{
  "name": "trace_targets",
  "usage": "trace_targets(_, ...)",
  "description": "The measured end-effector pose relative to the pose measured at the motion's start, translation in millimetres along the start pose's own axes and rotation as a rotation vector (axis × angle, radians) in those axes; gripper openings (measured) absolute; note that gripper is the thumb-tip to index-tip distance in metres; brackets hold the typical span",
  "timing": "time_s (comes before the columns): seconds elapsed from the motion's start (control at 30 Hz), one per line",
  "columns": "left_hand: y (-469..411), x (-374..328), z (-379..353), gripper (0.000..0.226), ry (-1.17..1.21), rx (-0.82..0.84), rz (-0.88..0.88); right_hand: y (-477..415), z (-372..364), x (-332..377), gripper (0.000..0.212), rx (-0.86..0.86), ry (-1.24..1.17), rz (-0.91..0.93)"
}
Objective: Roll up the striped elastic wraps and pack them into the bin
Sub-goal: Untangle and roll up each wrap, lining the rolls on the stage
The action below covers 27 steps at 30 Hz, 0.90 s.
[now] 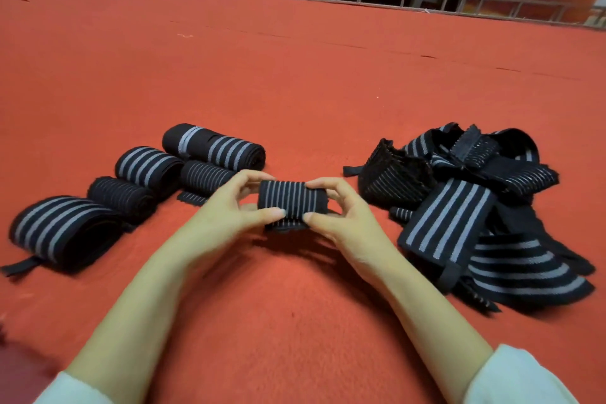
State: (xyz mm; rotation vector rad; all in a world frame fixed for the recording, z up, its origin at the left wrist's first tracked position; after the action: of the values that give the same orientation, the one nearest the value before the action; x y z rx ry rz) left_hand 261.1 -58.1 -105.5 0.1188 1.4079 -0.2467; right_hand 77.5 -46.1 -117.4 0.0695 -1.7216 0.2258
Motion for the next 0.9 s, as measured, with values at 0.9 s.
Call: trace_targets(0.9,-6.2,20.4,141.8,0.053,-1.352,0.016,-0.209,-52.1,-125.9,-51.3,0.047,-0.072,0.892,0.126)
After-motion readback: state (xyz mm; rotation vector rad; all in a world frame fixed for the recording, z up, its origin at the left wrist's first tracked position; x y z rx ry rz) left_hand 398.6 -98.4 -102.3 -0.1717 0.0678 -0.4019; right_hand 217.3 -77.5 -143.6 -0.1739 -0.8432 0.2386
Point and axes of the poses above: each hand's wrist, its own y-axis away from the middle knuckle, its own z-axis out of the back of the hand, x = y × z, the point moved 1 cm from there along -y, towards the middle knuckle, and after that the axes turned 4 degrees about -y, right-handed, at the moved point
